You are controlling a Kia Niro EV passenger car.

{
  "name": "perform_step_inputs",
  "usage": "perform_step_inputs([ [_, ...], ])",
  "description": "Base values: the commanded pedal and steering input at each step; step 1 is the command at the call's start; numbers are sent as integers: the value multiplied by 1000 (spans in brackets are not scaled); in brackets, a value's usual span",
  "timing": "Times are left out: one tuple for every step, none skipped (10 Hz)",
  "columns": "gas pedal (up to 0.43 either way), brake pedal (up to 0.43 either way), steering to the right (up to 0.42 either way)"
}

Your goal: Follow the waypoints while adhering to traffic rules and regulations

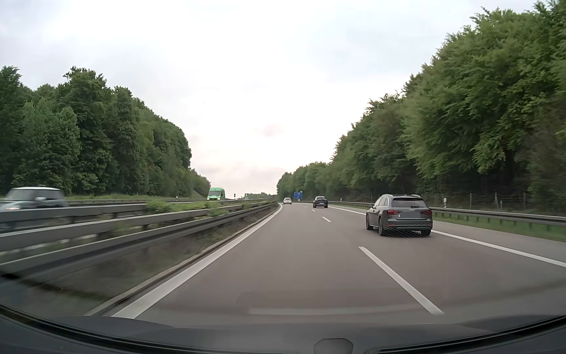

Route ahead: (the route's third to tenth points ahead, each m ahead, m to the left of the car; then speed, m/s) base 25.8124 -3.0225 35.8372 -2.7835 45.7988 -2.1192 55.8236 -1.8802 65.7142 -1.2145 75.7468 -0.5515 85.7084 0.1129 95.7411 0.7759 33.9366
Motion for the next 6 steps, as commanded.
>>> perform_step_inputs([
  [311, 0, -9],
  [287, 0, -9],
  [280, 0, -9],
  [280, 0, -9],
  [268, 0, -9],
  [260, 0, -8],
])
